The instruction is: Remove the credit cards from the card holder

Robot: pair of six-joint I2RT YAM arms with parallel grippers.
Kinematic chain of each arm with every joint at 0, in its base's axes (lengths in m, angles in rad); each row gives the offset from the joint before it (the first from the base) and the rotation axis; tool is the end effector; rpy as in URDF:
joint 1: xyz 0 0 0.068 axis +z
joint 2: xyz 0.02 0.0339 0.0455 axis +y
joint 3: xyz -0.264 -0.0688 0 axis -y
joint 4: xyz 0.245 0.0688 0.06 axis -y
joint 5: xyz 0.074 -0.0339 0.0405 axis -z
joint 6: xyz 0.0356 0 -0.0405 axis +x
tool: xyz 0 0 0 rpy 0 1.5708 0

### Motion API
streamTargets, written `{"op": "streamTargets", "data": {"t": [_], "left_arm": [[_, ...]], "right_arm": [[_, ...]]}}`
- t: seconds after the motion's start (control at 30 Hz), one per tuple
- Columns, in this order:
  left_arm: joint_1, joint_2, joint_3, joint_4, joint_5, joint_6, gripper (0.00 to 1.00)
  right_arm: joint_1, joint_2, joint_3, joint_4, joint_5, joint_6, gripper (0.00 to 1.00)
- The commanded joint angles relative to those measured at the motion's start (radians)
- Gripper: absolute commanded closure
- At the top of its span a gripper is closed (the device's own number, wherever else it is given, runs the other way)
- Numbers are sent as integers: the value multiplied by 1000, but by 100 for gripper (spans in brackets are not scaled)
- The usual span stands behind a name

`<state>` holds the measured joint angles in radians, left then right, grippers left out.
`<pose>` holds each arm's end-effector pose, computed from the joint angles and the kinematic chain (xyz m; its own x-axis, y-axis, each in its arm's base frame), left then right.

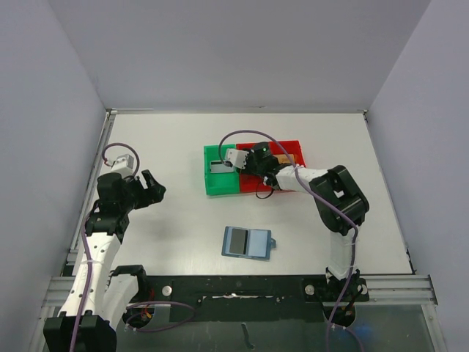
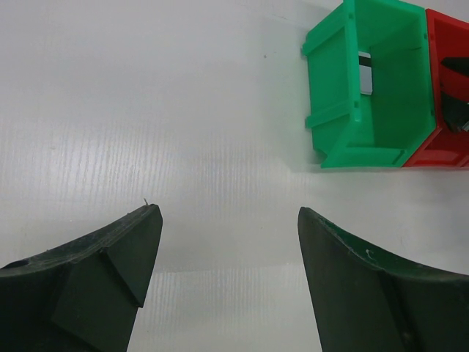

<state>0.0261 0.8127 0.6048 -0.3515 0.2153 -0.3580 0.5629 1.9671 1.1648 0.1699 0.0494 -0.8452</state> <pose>0.1829 -0.0028 0.2556 -0.5514 -0.3568 -0.7541 -0.0402 0.9142 -0.4032 0.3593 0.2246 0.1578 0.0418 -0.8571 -0.5134 -0.7053 0.3386 -0.6228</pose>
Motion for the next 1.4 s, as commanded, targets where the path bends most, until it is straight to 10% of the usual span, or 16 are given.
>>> {"op": "streamTargets", "data": {"t": [0.0,0.67,1.07,1.37], "left_arm": [[11,1,47,49,42,14,26],[11,11,46,52,58,17,26],[11,8,46,55,75,21,26],[7,-1,39,54,114,16,27]], "right_arm": [[-4,-65,-7,22,-36,24,59],[-20,-332,-82,107,-61,262,47],[-42,-824,-317,-87,-96,1110,0],[-48,-1018,-629,8,-145,1585,2]]}}
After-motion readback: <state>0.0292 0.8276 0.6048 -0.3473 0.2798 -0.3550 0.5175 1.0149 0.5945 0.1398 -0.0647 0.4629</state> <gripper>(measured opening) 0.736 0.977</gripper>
